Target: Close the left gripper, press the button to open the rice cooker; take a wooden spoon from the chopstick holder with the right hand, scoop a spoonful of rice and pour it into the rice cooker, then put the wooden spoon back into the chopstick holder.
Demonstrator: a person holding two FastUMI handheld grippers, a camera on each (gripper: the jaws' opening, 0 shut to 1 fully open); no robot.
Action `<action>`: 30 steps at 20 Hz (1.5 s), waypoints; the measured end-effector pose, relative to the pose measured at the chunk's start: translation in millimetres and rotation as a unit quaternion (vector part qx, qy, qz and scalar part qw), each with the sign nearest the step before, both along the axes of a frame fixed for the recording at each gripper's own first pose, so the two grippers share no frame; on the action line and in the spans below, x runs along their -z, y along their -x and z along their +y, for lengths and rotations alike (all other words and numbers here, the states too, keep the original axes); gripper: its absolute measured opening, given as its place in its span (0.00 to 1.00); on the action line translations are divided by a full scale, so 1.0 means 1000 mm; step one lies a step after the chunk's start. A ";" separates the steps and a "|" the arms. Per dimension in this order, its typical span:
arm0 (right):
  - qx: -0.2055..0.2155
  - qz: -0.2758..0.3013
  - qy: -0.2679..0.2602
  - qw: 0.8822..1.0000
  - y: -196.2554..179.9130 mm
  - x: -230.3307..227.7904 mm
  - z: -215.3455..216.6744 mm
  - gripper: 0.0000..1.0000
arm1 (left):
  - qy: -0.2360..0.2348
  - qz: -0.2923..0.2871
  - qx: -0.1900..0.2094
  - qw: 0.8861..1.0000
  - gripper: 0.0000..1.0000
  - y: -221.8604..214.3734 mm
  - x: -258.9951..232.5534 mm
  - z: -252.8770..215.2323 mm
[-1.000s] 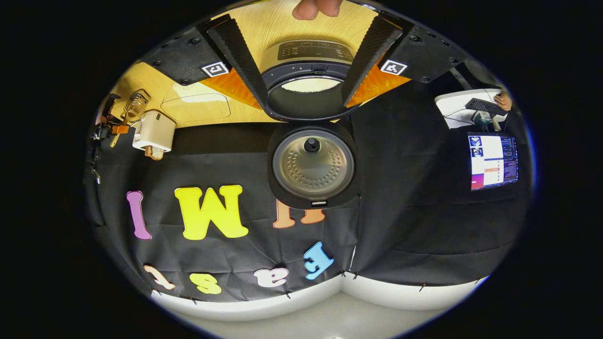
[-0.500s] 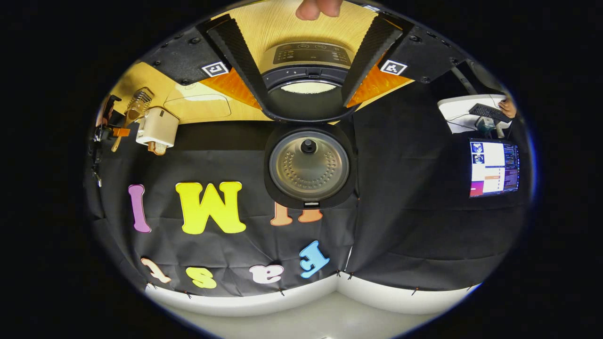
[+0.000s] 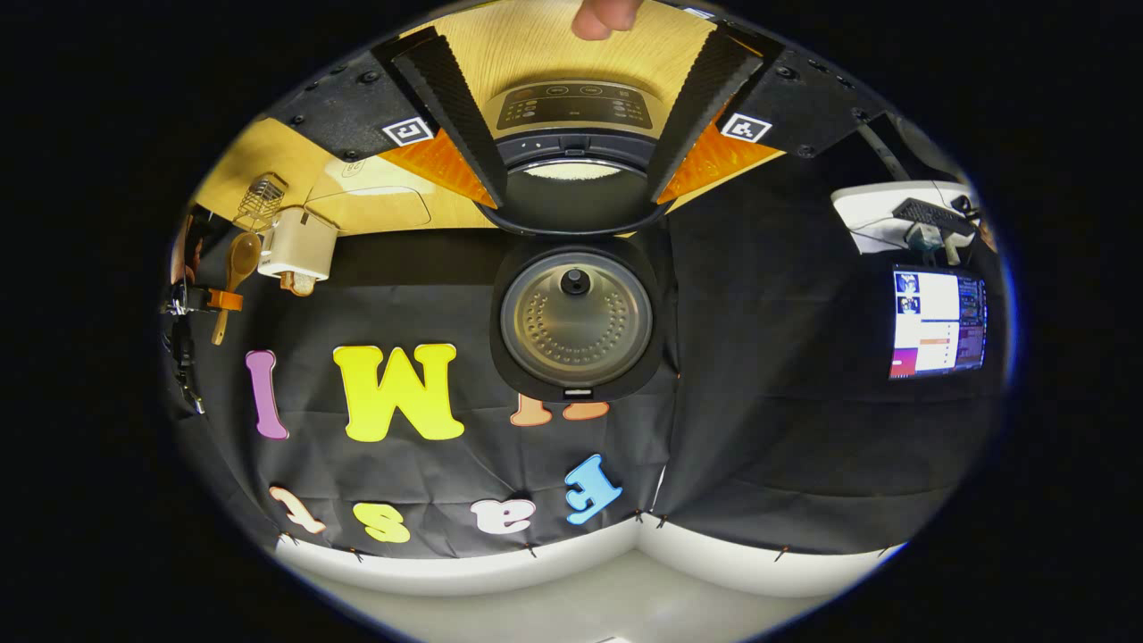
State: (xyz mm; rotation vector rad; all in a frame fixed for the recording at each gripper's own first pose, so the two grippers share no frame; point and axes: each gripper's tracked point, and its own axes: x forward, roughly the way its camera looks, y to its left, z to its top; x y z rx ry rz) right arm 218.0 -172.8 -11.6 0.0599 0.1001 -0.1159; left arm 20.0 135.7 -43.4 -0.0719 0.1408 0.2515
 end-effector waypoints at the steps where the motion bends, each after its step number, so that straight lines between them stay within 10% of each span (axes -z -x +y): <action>1: -0.012 -0.003 -0.004 1.000 -0.006 -0.005 0.016 0.00 | 0.007 0.002 0.005 1.000 1.00 0.001 0.003 -0.001; 11: -0.111 0.067 0.002 0.992 -0.055 0.049 0.177 0.00 | -0.006 -0.002 0.011 1.000 1.00 0.007 0.005 0.018; 22: -0.069 0.132 0.124 0.981 -0.052 0.139 0.195 0.00 | -0.019 -0.007 0.028 0.999 1.00 0.013 0.003 0.028; 30: -0.081 0.162 0.066 0.981 -0.047 0.169 0.234 0.00 | -0.012 0.001 0.019 1.000 1.00 0.018 0.007 0.045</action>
